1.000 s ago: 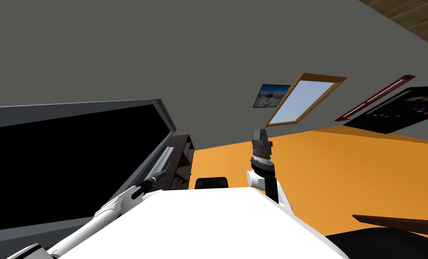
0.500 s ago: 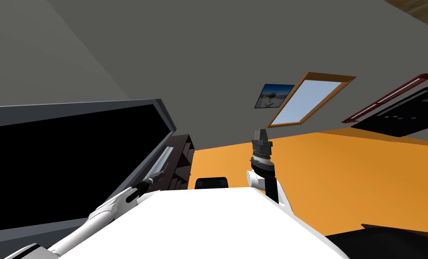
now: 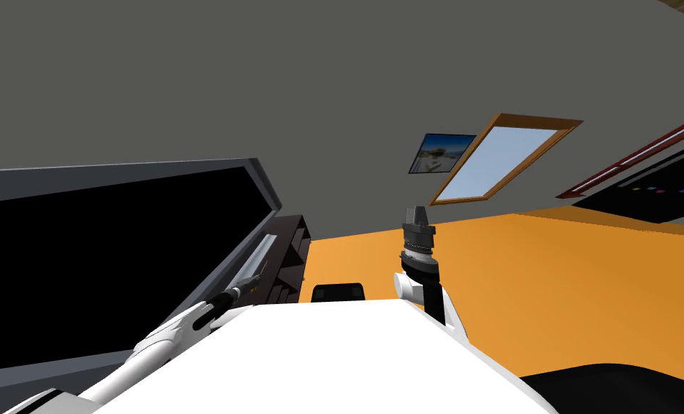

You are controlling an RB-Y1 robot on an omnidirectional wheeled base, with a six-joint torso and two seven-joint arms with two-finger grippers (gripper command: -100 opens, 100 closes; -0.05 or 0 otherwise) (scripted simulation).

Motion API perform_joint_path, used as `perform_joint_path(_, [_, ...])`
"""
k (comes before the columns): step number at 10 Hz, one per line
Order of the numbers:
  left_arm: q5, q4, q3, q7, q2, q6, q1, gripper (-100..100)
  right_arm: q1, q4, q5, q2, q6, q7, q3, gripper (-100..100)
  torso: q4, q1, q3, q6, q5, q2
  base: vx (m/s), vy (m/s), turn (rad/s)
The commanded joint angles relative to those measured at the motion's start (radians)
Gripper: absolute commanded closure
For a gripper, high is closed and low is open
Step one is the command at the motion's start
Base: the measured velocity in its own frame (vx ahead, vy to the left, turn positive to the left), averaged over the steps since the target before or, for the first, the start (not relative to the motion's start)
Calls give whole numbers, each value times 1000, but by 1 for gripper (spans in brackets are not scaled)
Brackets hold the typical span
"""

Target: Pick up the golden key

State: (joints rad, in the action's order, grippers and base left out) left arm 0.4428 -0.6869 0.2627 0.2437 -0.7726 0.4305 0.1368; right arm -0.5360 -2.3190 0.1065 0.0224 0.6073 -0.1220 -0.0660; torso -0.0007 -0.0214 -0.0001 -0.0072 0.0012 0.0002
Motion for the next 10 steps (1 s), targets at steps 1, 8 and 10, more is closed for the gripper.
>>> perform_joint_path(1, [50, 20, -16, -29, 3, 28, -2, 100, 0, 0, 0, 0, 0, 0, 0, 0, 0, 0, 0, 0, 0, 0, 37, -45, 60])
perform_joint_path(8, [244, 108, -82, -130, 10, 132, -13, 100, 0, 0, 0, 0, 0, 0, 0, 0, 0, 0, 0, 1, 1, 0, 23, -33, 34])
perform_joint_path(10, [231, 108, -81, -130, 11, 130, -12, 0, 0, 0, 0, 0, 0, 0, 0, 0, 1, -2, 1, 1, 1, 1, 2, -3, -2])
